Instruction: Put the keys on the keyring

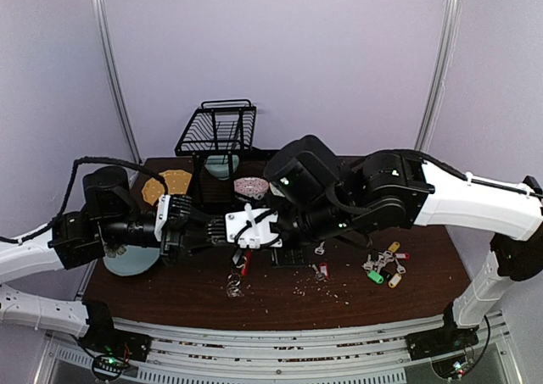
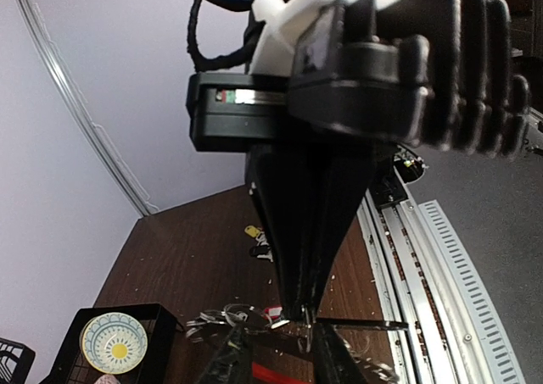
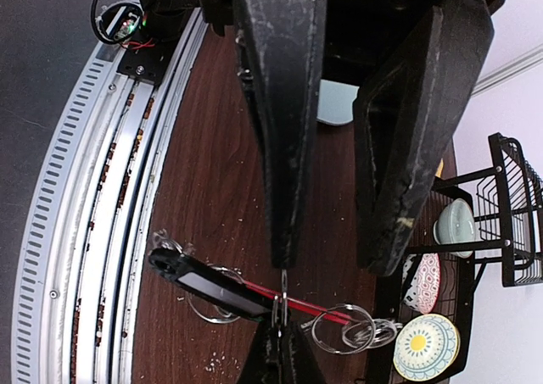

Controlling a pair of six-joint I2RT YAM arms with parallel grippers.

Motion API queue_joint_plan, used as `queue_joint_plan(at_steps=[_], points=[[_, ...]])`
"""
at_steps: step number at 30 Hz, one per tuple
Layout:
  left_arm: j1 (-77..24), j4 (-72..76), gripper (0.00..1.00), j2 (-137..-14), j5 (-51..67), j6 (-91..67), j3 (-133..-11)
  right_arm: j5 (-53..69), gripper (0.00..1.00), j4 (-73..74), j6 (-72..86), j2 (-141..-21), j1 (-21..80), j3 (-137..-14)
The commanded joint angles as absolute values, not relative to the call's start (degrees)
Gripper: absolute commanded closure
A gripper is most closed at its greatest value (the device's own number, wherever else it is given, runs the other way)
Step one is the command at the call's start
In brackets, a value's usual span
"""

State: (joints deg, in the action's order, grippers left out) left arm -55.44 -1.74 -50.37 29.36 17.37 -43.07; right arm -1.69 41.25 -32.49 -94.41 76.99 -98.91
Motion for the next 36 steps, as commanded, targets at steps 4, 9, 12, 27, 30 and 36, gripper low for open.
queue_joint_plan(at_steps=[4,9,12,27,30,36], points=[[-55.77,-3.4,0.71,-50.67,33.33,18.04,-45.19,-2.72,1.0,39.23,-33.93,-93.05,77.53,-98.3],[-56.59,-3.93,0.88,-51.85,24.08,18.33,-45.71,-2.2,1.0,38.87,-34.14,-93.22,77.68,-98.69],[-57.42,-4.39,0.88,-52.49,21.73,19.02,-46.18,-2.2,1.0,38.81,-34.28,-93.33,77.73,-98.7],[-60.38,-3.46,1.0,-52.97,17.75,20.81,-45.95,-3.24,1.0,38.65,-33.25,-93.01,77.92,-98.94],[-60.47,2.67,1.0,-51.05,13.12,17.68,-43.58,-2.71,0.91,35.76,-29.81,-91.09,77.41,-96.14],[-60.47,18.78,1.0,-48.44,16.65,11.16,-36.38,9.18,0.71,18.53,-21.01,-81.16,72.43,-80.6]])
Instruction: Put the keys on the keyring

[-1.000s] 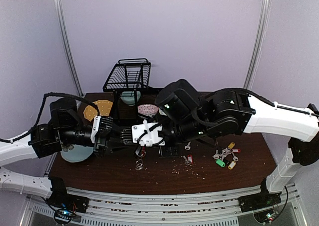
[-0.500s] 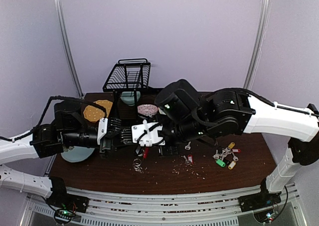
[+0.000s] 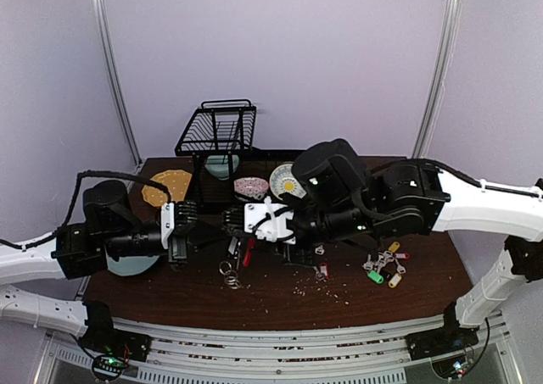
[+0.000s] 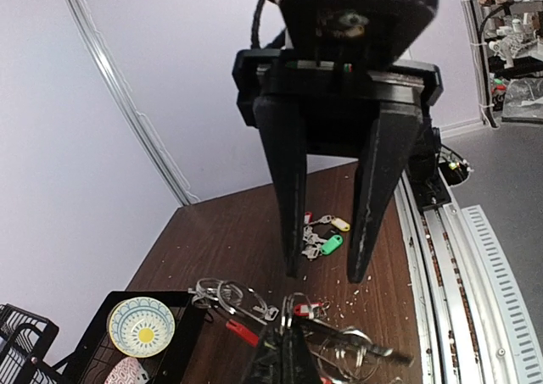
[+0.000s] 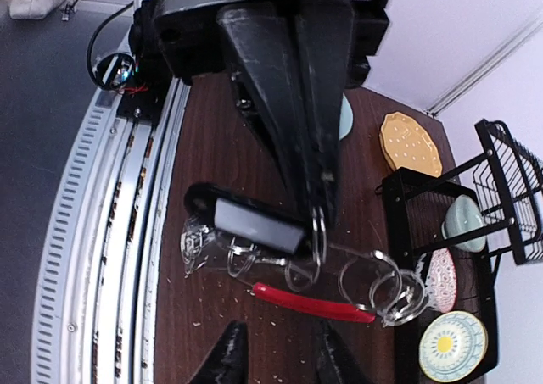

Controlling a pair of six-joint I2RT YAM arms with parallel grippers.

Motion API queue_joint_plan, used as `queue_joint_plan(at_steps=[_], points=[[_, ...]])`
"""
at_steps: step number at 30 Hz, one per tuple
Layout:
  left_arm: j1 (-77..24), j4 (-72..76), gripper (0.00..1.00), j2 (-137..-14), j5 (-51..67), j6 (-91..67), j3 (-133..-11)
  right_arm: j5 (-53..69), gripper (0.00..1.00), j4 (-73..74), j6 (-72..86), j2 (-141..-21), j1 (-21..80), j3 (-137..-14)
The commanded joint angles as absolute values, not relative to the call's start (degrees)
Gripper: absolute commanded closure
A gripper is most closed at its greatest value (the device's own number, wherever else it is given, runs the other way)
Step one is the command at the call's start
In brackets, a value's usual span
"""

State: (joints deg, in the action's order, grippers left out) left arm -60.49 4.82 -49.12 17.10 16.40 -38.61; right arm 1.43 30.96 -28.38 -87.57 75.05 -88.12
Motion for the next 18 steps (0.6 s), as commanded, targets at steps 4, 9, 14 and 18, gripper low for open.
queue_joint_plan(at_steps=[4,9,14,18], points=[[-60.47,19.82,1.0,-49.21,13.73,9.21,-36.76,10.29,0.65,6.76,-14.47,-74.28,71.85,-71.14],[-60.47,22.81,1.0,-48.69,12.2,8.13,-35.51,8.02,0.67,-9.86,-3.54,-70.84,71.76,-63.92],[-60.47,27.8,1.0,-48.35,11.95,3.24,-33.87,10.3,0.78,-16.7,2.84,-72.94,71.43,-64.28],[-60.47,31.94,1.0,-48.68,12.85,-0.41,-32.41,15.49,0.84,-20.65,3.98,-74.79,71.45,-65.22]])
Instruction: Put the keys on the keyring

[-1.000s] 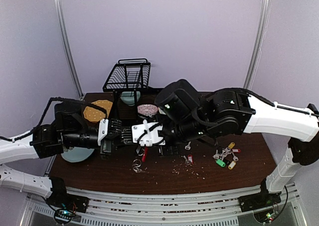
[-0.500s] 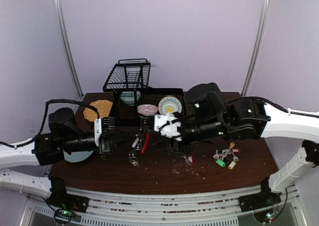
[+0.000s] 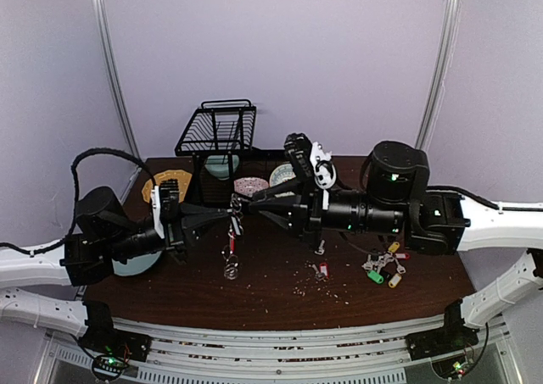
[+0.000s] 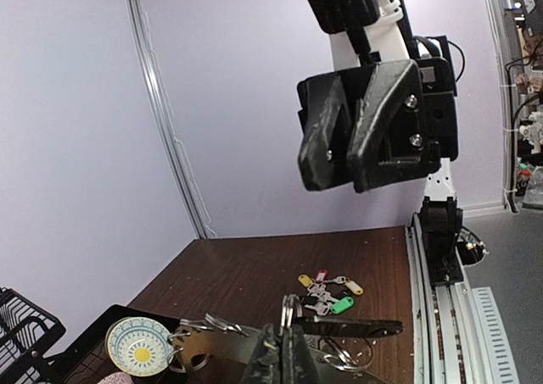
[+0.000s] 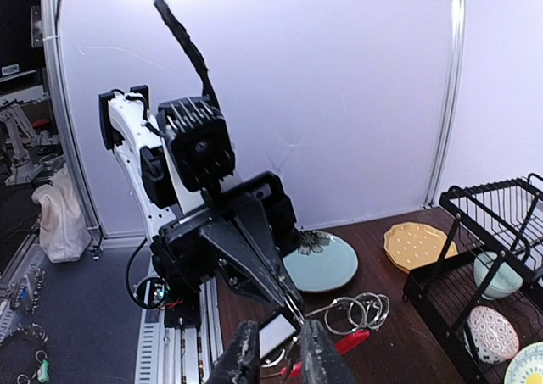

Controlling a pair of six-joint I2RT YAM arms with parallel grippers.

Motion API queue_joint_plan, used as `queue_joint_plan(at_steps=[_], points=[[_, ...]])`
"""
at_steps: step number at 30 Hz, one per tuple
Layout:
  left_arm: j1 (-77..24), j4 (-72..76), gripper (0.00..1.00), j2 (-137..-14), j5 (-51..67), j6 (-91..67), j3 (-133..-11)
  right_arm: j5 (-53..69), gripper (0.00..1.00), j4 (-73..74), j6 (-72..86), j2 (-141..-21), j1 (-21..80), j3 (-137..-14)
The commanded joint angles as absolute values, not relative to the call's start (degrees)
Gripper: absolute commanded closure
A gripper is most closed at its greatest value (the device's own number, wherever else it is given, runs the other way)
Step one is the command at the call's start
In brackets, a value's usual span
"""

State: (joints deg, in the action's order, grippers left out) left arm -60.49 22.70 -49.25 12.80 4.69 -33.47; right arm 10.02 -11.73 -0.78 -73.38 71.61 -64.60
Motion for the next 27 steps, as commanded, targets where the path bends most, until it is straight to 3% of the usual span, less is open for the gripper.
queue_joint_plan(at_steps=[1,16,27], points=[[-60.47,32.59,1.0,-48.98,12.95,-1.02,-32.13,16.97,0.86,-19.84,4.1,-75.67,71.46,-66.08],[-60.47,36.76,1.0,-48.92,16.53,-1.47,-30.85,21.99,0.94,-21.73,8.17,-81.64,68.57,-66.88],[-60.47,37.75,1.0,-48.44,16.32,-1.7,-30.33,23.82,0.89,-18.03,7.1,-84.02,68.24,-67.76]])
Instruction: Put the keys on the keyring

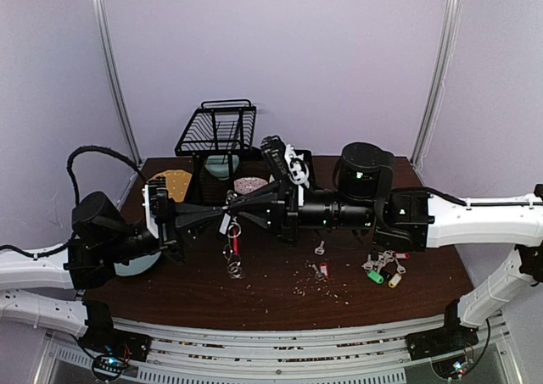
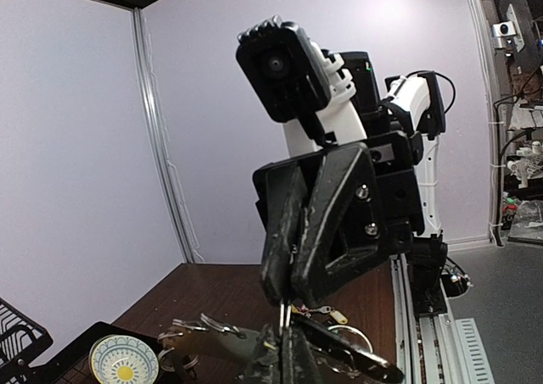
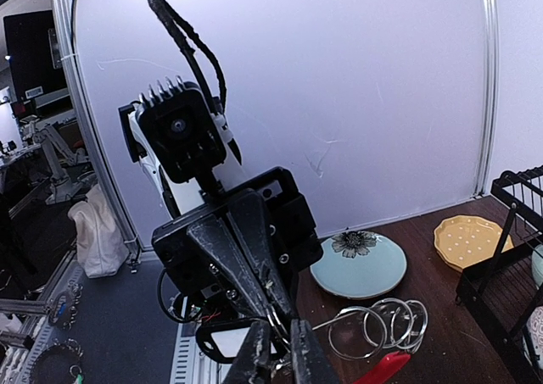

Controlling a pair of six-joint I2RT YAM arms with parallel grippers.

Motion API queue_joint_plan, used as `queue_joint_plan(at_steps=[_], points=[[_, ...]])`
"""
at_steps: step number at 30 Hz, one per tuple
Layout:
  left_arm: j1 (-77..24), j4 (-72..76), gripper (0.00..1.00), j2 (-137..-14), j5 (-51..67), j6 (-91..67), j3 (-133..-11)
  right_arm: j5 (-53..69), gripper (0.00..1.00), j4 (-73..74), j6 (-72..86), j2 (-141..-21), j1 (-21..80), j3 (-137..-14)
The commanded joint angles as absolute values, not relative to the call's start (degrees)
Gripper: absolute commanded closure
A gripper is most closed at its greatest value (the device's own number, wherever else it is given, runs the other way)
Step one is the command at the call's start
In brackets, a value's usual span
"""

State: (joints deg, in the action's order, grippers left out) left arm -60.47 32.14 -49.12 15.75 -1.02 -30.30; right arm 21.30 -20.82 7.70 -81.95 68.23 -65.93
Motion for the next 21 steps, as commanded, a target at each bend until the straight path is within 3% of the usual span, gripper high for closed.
queue_joint_plan(at_steps=[1,11,21], points=[[-60.47,37.71,1.0,-48.36,16.21,-1.74,-30.27,24.3,0.88,-17.86,6.7,-84.18,68.24,-67.78],[-60.47,38.58,1.0,-48.1,17.05,-2.7,-29.82,23.29,0.78,-15.19,3.25,-84.34,68.21,-68.14],[-60.47,37.8,1.0,-48.97,18.4,-2.19,-30.15,23.17,0.92,-15.08,1.5,-82.27,68.26,-67.95]])
